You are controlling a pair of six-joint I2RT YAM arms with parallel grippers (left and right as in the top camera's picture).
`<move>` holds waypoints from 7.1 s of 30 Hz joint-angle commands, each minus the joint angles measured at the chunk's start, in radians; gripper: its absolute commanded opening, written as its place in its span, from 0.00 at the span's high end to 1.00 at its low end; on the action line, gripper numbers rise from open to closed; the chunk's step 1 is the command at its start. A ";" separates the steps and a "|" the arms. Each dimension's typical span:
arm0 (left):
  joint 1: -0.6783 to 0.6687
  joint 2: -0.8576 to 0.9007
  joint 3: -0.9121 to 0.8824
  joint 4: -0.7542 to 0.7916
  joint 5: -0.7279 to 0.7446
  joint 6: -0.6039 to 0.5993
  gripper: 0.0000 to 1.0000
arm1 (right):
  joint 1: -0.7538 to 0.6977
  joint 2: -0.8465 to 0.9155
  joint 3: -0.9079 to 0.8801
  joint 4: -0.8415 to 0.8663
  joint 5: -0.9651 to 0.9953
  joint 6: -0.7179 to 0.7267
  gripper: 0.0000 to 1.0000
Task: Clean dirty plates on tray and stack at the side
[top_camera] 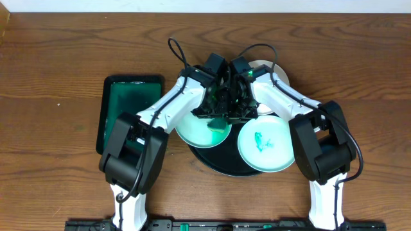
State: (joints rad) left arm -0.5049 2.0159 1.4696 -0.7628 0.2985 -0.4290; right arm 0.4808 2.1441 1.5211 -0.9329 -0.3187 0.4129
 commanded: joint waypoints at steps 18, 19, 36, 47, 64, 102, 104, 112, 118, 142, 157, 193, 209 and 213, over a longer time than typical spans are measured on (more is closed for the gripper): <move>0.248 -0.283 0.027 -0.314 -0.415 0.006 0.93 | -0.002 0.019 -0.023 -0.013 0.080 -0.055 0.99; 0.277 -0.282 0.024 -0.315 -0.414 0.006 0.93 | -0.002 0.013 -0.023 -0.014 0.083 -0.064 0.99; 0.449 -0.175 0.013 -0.321 -0.334 0.044 0.93 | 0.014 -0.228 -0.021 -0.021 0.391 -0.108 0.99; 0.449 -0.125 0.013 -0.321 -0.332 0.045 0.93 | 0.019 -0.323 -0.021 -0.024 0.557 -0.161 0.99; 0.449 -0.125 0.013 -0.321 -0.332 0.055 0.93 | 0.184 -0.447 -0.021 0.026 1.047 -0.412 0.99; 0.449 -0.125 0.013 -0.322 -0.332 0.055 0.93 | 0.478 -0.440 -0.022 0.021 1.611 -0.476 0.99; 0.449 -0.125 0.013 -0.324 -0.332 0.063 0.93 | 0.505 -0.441 -0.022 0.000 1.607 -0.440 0.99; 0.449 -0.125 0.013 -0.326 -0.332 0.067 0.93 | 0.525 -0.424 -0.024 0.030 1.530 -0.453 0.99; 0.449 -0.125 0.013 -0.332 -0.332 0.070 0.93 | 0.552 -0.427 -0.024 0.052 1.575 -0.495 0.99; 0.449 -0.125 0.013 -0.351 -0.332 0.070 0.93 | 0.409 -0.449 -0.020 -0.065 1.127 -0.043 0.99; 0.449 -0.125 0.013 -0.352 -0.332 0.074 0.93 | -0.014 -0.530 0.068 -0.054 0.883 0.050 0.99; 0.449 -0.125 0.013 -0.354 -0.332 0.074 0.93 | -0.928 -0.138 0.002 0.050 0.434 0.002 0.80; 0.449 -0.125 0.013 -0.354 -0.332 0.075 0.93 | -0.714 -0.562 0.004 -0.088 0.302 -0.167 0.42; 0.449 -0.125 0.013 -0.354 -0.332 0.075 0.93 | -0.595 -0.628 0.003 -0.205 0.298 -0.155 0.41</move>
State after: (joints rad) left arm -0.0578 1.8912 1.4872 -1.1114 -0.0292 -0.3649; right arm -0.1902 1.5333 1.5272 -1.0798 -0.0078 0.2684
